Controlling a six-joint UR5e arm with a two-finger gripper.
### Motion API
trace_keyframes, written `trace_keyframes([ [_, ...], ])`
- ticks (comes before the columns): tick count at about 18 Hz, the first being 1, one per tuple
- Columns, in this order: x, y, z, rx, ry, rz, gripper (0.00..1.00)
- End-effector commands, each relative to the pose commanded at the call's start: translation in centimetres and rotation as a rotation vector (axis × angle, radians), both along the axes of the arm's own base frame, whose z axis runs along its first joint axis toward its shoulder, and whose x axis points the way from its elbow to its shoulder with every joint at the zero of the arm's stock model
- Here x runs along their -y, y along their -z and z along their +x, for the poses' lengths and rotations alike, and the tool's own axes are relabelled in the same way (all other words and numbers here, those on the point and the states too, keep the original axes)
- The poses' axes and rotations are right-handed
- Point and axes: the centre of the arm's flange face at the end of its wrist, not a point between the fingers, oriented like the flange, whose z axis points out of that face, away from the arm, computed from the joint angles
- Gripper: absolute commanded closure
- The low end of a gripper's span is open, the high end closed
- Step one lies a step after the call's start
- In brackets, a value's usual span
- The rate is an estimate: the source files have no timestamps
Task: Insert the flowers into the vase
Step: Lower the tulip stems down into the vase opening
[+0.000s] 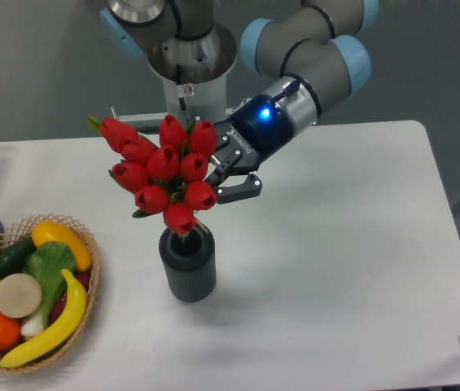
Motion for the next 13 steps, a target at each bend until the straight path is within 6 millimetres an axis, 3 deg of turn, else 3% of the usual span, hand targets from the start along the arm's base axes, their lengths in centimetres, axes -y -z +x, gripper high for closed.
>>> trace_keyframes([
  [8, 0.1, 2.9, 0.0, 0.043, -0.002, -0.026, 0.63],
  [13, 0.4, 6.3, 0.1, 0.057, -0.002, -0.034, 0.62],
])
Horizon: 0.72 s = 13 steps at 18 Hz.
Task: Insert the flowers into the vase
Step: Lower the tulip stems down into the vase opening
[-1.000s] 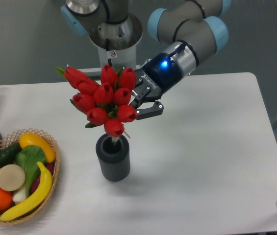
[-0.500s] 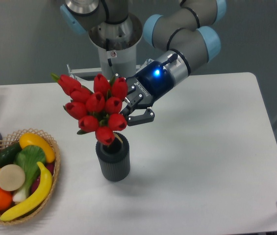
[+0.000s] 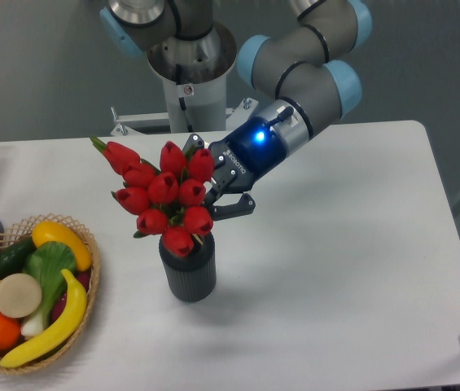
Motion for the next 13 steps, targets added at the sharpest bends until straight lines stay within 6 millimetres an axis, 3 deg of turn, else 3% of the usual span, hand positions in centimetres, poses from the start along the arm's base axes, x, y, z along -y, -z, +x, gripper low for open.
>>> trace_keyframes([
  [13, -0.1, 5.3, -0.7, 0.020, 0.001, -0.012, 0.63],
])
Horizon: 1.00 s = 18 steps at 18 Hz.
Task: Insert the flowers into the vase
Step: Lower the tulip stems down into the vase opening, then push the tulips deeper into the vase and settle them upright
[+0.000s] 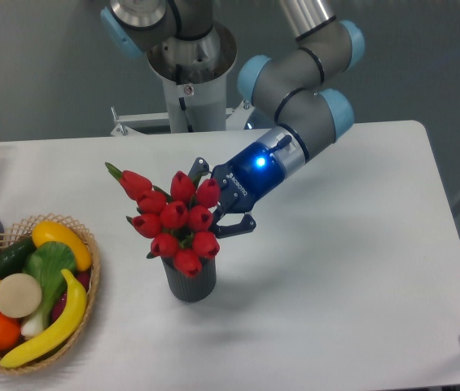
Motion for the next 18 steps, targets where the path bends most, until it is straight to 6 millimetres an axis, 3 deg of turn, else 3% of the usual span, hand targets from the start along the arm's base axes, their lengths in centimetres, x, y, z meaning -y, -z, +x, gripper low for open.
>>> trace_keyframes([
  [18, 0.6, 3.2, 1.0, 0.034, 0.001, -0.026, 0.62],
])
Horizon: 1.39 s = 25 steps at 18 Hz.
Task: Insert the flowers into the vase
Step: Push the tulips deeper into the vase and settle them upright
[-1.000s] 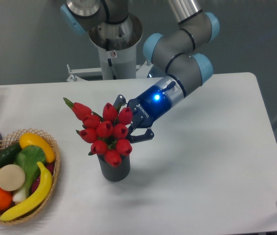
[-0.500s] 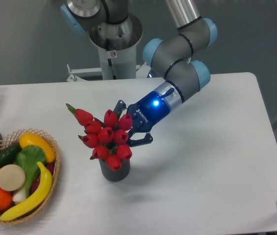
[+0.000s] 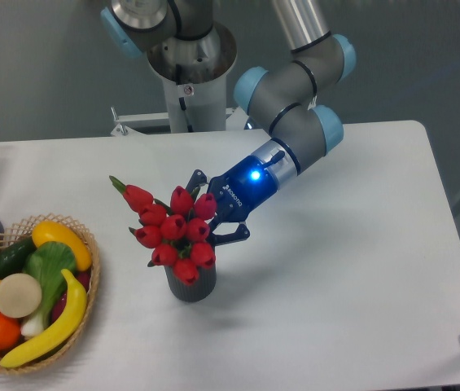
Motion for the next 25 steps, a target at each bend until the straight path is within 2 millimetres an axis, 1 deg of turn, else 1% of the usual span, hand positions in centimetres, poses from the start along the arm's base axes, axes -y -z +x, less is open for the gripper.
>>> trace_keyframes([
  [6, 0.0, 0.7, -0.3, -0.020, 0.000, -0.040, 0.61],
  [9, 0.5, 1.0, -1.0, -0.016, -0.013, -0.042, 0.61],
  [12, 0.8, 1.5, -1.4, -0.036, -0.019, -0.032, 0.55],
  [16, 1.1, 1.8, -1.4, -0.058, -0.020, -0.021, 0.47],
  [17, 1.1, 1.8, -1.4, -0.059, -0.021, -0.020, 0.41],
  [18, 1.3, 1.8, -1.6, -0.062, -0.024, -0.019, 0.29],
  [20, 1.4, 1.6, -1.7, -0.066, -0.027, -0.017, 0.15],
  [21, 1.4, 1.5, -1.7, -0.067, -0.027, -0.017, 0.07],
  [23, 1.5, 1.2, -1.7, -0.071, -0.029, -0.015, 0.05],
  [25, 1.6, 0.7, -1.7, -0.081, -0.031, -0.010, 0.00],
])
